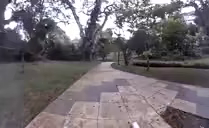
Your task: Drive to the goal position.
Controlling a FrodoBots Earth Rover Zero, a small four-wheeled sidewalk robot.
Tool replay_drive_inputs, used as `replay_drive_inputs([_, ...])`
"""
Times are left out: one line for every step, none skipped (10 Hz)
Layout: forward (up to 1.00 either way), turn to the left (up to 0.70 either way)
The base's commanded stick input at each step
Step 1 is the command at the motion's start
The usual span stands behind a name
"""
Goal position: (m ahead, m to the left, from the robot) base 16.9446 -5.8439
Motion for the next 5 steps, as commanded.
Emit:
replay_drive_inputs([0.7,-0.03])
replay_drive_inputs([0.7,0.0])
replay_drive_inputs([0.7,0.01])
replay_drive_inputs([0.7,0.01])
replay_drive_inputs([0.7,0.01])
